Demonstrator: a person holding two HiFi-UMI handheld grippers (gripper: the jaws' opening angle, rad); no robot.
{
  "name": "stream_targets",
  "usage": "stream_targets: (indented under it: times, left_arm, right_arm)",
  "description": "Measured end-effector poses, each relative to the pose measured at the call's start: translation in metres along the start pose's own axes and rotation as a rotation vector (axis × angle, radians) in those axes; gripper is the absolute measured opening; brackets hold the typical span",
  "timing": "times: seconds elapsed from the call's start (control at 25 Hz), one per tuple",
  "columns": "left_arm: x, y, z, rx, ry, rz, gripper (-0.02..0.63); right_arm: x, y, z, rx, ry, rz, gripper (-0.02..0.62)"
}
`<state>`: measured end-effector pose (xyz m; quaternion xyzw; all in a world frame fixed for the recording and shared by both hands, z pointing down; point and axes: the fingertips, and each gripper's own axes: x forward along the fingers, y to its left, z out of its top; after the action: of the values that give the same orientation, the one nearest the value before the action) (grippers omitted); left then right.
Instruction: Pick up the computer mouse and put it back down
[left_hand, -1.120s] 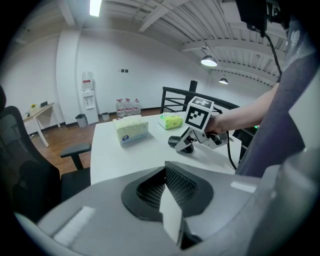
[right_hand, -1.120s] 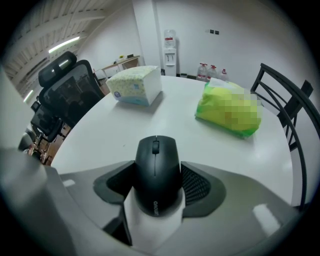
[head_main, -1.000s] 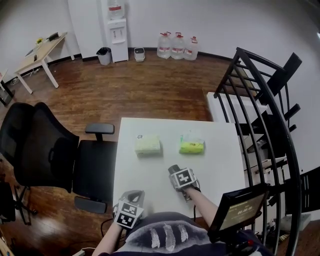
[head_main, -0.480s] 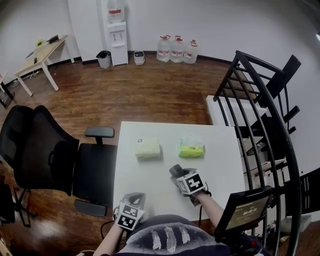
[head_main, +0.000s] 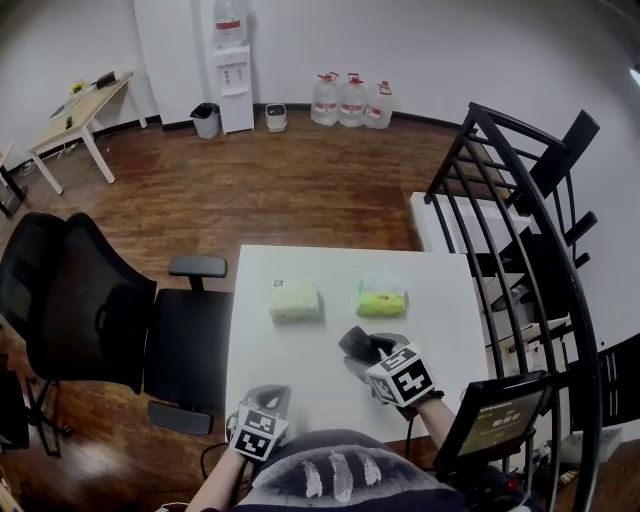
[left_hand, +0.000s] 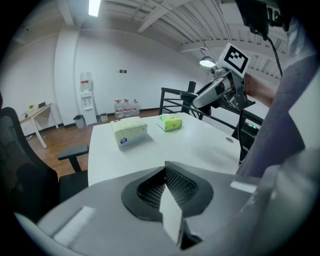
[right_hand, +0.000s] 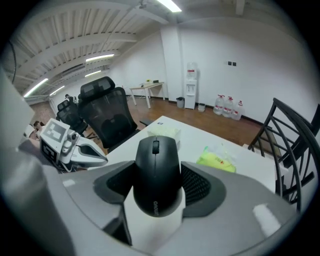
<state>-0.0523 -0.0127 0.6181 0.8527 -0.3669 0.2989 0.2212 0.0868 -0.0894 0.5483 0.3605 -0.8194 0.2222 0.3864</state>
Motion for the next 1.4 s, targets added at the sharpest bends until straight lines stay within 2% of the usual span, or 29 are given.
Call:
stream_targets:
  times: [0.36, 0.64, 0.96, 1.24, 1.4]
  left_arm:
    - [0.000, 0.004, 0.001, 0.001, -0.004, -0.005, 0.015]
    - [0.000, 0.005, 0.002, -0.005, -0.009, 0.000, 0.015]
    - [-0.005, 0.004, 0.016, 0.020, -0.055, 0.024, 0.015]
    - [-0.009, 0.002, 0.019, 0.042, -0.055, 0.011, 0.014]
    - [-0.016, 0.002, 0.033, 0.020, -0.111, 0.019, 0.015]
  right_arm:
    - [-0.032, 0.026, 0.040, -0.141, -0.051, 0.021, 0.295]
    - [-0.049, 0.042, 0.056, -0.254, -0.058, 0.042, 0.295]
    - [-0.067, 0.055, 0.070, -0.310, -0.094, 0.057, 0.295]
    - [-0.070, 0.051, 0.068, -0.324, -0.086, 0.038, 0.295]
    - [-0.073, 0.050, 0.069, -0.328, -0.092, 0.035, 0.295]
